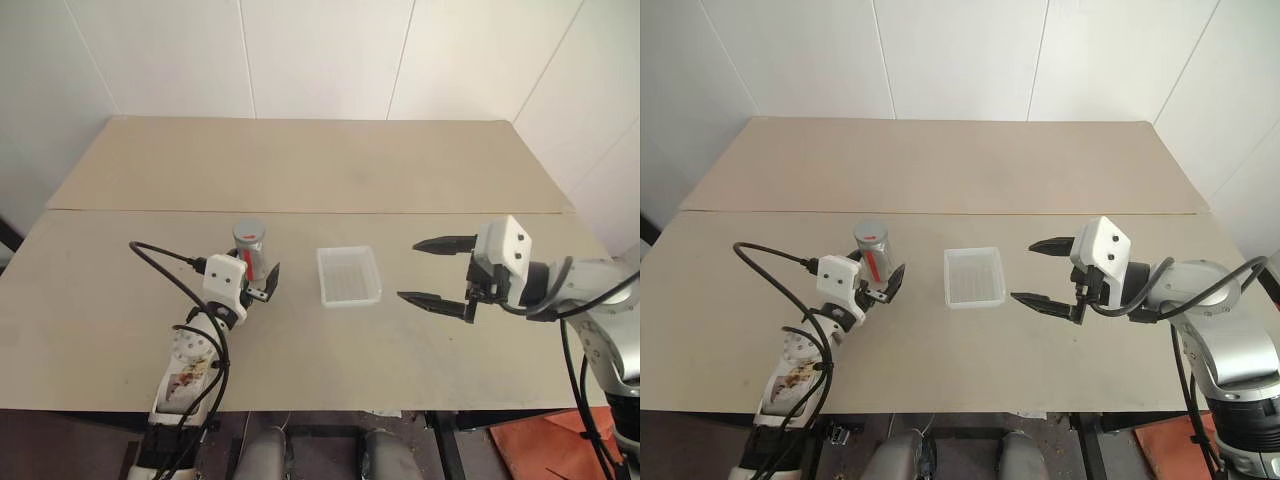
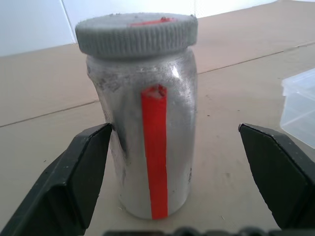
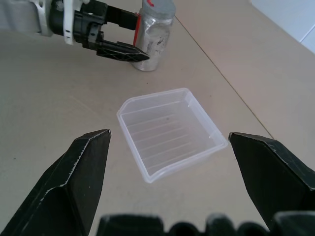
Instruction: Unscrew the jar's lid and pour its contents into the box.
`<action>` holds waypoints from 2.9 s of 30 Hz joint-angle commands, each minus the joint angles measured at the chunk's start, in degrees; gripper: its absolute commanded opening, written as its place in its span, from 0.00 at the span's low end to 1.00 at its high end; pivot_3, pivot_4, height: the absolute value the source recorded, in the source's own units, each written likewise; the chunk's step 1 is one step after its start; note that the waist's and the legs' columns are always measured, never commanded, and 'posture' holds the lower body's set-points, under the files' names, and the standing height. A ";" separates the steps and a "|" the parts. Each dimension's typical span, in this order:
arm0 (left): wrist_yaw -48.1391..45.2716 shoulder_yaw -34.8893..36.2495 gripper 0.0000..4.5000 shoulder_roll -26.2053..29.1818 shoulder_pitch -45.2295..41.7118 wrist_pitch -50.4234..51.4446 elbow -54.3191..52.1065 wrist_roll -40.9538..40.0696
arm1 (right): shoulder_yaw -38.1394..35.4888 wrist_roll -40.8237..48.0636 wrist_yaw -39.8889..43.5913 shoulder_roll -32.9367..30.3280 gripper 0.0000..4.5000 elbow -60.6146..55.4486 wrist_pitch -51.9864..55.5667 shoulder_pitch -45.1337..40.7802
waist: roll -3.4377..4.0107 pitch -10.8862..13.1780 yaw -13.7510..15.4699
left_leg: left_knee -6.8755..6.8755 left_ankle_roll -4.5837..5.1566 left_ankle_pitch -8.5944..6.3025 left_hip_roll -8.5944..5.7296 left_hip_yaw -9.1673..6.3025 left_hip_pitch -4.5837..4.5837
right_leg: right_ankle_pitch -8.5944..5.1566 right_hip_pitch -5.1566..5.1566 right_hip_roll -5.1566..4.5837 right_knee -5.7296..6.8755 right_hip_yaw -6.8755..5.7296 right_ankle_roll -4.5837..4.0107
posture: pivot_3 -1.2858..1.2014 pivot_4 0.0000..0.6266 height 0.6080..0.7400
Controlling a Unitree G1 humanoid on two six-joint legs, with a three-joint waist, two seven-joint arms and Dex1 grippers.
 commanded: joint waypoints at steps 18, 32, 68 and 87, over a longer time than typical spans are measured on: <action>6.29 -0.12 0.61 -3.82 -6.52 -6.14 7.64 2.66 | -3.08 0.04 -1.98 -0.24 1.00 -2.01 -1.43 0.42 | -0.01 0.00 0.00 | 0.00 0.00 0.00 -0.01 0.00 -0.01 | 0.02 0.00 0.00 -0.01 -0.01 0.02 | 0.52 0.24 1.00; -18.57 2.18 0.43 9.30 -13.55 10.56 -1.56 -15.58 | 2.10 6.63 -10.45 10.00 1.00 -4.52 6.87 -13.40 | -0.01 0.02 -1.07 | 0.02 -0.03 0.02 0.04 0.01 -0.03 | 0.04 -0.13 0.13 0.09 0.01 0.00 | 0.52 0.24 1.00; -52.93 -2.64 0.43 13.27 -30.49 12.16 13.19 -25.67 | 14.42 2.41 -16.67 25.21 1.00 10.31 17.08 -32.15 | 0.02 0.04 -1.67 | 0.40 -0.09 0.08 0.01 0.04 -0.73 | 0.05 -0.83 0.20 0.73 0.04 -0.01 | 0.52 0.24 1.00; -65.60 -4.44 0.43 17.64 -33.85 19.58 12.12 -31.11 | 11.36 13.34 16.22 24.18 0.61 21.15 8.26 -36.19 | 0.08 0.10 -1.70 | 0.43 -0.06 0.06 0.00 0.04 -0.76 | 0.05 -0.83 0.21 0.71 0.03 -0.01 | 0.52 0.24 1.00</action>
